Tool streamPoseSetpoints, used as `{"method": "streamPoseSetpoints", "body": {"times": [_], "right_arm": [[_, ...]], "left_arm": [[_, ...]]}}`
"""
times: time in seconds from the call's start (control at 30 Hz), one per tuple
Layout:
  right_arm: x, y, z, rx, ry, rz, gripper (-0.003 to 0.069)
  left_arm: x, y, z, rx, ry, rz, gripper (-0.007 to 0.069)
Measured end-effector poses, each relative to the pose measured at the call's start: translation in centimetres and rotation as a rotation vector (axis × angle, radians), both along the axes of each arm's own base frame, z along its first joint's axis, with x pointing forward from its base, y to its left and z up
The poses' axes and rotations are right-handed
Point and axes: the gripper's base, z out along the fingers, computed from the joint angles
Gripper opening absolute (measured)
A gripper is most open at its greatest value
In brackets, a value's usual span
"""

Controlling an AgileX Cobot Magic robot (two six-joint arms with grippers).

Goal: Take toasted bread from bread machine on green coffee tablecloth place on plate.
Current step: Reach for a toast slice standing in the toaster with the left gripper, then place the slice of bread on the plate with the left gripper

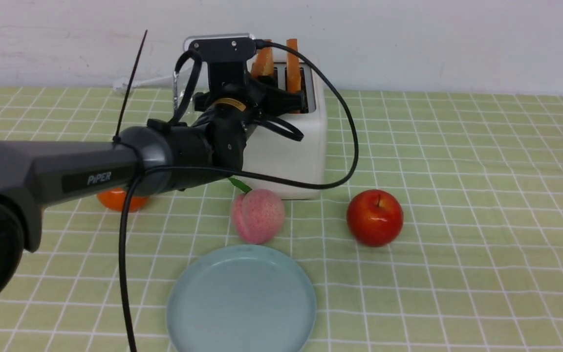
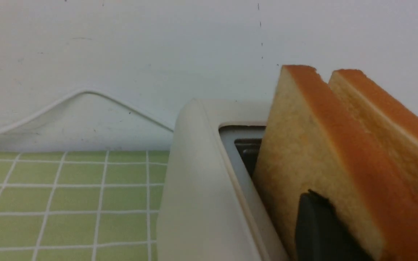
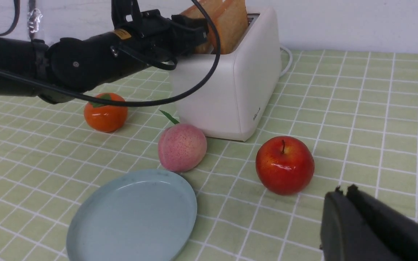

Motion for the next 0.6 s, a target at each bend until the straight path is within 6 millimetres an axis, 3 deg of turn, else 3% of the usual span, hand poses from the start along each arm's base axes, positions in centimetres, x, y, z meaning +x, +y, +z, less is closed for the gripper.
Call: {"method": "streamPoseSetpoints", "body": {"times": [0.23,0.27,0.3,0.37,0.4,0.43,0.47,0.5,0.6], "right_arm": [[0.0,0.0,0.0,0.003,-0.002,-0.001,0.0014],[0.0,0.0,0.1,0.008,-0.004,-0.003,0.0014],[0.0,0.0,0.1,0.009,-0.005,-0.004,0.0015],[0.0,0.0,0.1,0.024,-0.007,-0.004,0.0015],[0.0,0.0,0.1,0.024,-0.007,-0.004,0.0015],[0.0,0.1,0.3,0.053,-0.006,0.002,0.0015],[0.0,0.1,0.3,0.053,-0.006,0.002,0.0015],[0.0,0.2,0.4,0.073,-0.007,0.007,0.0015],[-0.2,0.3,0.8,0.084,-0.01,0.02,0.0015]], "left_arm": [[-0.7,0.2,2.3,-0.02,-0.009,-0.019,0.0101],[-1.2,0.4,4.0,-0.029,-0.04,-0.021,0.0101],[-1.2,0.5,4.3,-0.027,-0.045,-0.021,0.0101],[-2.6,1.1,7.9,-0.032,-0.109,-0.031,0.0101],[-2.8,1.2,8.6,-0.036,-0.118,-0.034,0.0101],[-4.1,1.6,10.9,-0.045,-0.136,-0.058,0.0101],[-4.4,1.7,11.5,-0.047,-0.137,-0.066,0.0101],[-5.9,2.1,13.7,-0.057,-0.136,-0.104,0.0101],[-7.9,2.4,16.0,-0.054,-0.102,-0.173,0.0101]]}}
